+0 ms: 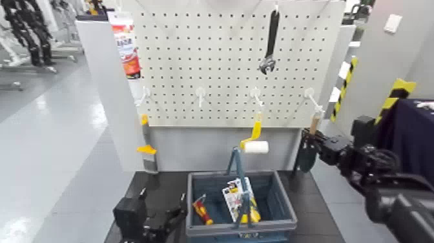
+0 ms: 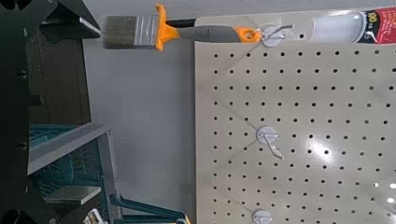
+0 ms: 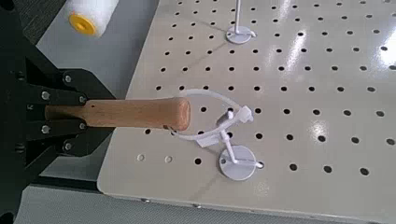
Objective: Put the tool with the wooden handle into the crate.
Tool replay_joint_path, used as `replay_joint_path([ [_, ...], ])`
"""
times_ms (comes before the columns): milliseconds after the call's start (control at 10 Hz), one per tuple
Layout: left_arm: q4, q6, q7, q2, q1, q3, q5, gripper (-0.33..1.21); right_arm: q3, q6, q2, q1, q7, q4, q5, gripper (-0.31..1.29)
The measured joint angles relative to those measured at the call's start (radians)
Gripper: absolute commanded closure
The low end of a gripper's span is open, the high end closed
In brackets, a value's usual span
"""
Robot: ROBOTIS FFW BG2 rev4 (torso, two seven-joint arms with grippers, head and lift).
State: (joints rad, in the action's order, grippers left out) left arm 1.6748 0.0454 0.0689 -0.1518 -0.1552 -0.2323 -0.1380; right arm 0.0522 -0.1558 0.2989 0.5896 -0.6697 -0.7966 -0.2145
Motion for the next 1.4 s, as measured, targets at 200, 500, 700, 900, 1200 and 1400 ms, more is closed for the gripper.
replay_joint_path([
  [200,0.0,-0.003,0.0,0.0,-0.002,0.001,0.0,0.12,-0.022,0.044,0.001,-0.065,0.028,-0.13,-0.003,1.13],
  [500,0.002,-0.007,0.0,0.001,-0.004,0.002,0.0,0.12,-0.055,0.131,0.001,-0.157,0.067,-0.323,0.001,1.13],
  [700,0.003,-0.008,0.0,0.002,-0.006,0.003,0.0,0.12,-0.089,0.221,-0.004,-0.238,0.099,-0.5,0.004,1.13],
  [900,0.004,-0.01,0.0,0.003,-0.006,0.004,0.0,0.12,-0.11,0.292,-0.01,-0.296,0.116,-0.617,-0.018,1.13],
  [1200,0.005,-0.01,0.0,0.004,-0.007,0.005,0.001,0.12,-0.124,0.363,-0.024,-0.355,0.131,-0.733,-0.073,1.13],
  [1400,0.006,-0.012,0.0,0.005,-0.008,0.006,0.001,0.12,-0.129,0.412,-0.035,-0.388,0.14,-0.805,-0.096,1.13],
])
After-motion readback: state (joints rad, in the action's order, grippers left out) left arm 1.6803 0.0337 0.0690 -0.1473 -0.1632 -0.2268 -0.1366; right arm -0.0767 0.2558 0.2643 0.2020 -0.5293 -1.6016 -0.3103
